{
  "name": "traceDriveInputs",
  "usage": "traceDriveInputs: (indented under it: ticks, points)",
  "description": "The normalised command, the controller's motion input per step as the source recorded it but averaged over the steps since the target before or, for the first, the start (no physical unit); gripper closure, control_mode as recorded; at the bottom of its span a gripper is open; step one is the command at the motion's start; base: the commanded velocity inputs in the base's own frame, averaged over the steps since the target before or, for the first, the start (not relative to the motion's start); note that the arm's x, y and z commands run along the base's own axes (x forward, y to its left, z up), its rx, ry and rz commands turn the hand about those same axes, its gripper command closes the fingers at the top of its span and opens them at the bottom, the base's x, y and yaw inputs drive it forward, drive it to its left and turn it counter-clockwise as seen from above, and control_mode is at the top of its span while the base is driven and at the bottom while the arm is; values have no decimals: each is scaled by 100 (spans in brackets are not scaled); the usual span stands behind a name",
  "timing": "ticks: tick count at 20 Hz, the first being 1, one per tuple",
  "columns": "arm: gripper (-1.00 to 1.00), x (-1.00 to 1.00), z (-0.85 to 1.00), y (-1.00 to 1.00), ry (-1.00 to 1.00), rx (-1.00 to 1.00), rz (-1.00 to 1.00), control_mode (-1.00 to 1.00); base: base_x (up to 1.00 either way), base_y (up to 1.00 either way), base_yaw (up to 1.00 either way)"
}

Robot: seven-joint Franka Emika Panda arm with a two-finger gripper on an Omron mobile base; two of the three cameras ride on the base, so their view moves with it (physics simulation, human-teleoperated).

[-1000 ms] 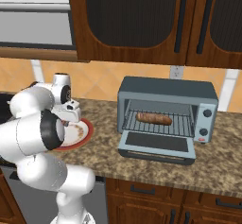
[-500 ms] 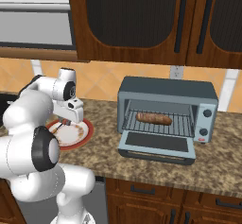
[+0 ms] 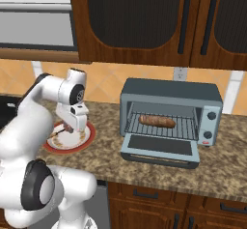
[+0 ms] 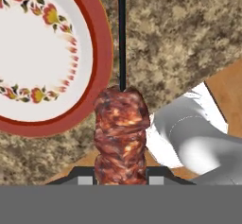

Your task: Pick up the kebab skewer and baguette bread, and place them inside the toaster oven. Close the toaster oven door and start by setting the timer.

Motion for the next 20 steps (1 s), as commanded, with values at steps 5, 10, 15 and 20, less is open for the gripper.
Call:
traceDriveInputs:
  ticks: [5, 10, 15, 20]
  points:
    - [100, -32, 14, -49, 8, 0, -29, -100, 0, 0, 0]
    - [100, -22, 6, -50, 5, 0, -27, -100, 0, 0, 0]
    - [100, -2, 2, -57, 4, 0, -28, -100, 0, 0, 0]
    - [100, 0, 1, -60, 0, -1, -24, -100, 0, 0, 0]
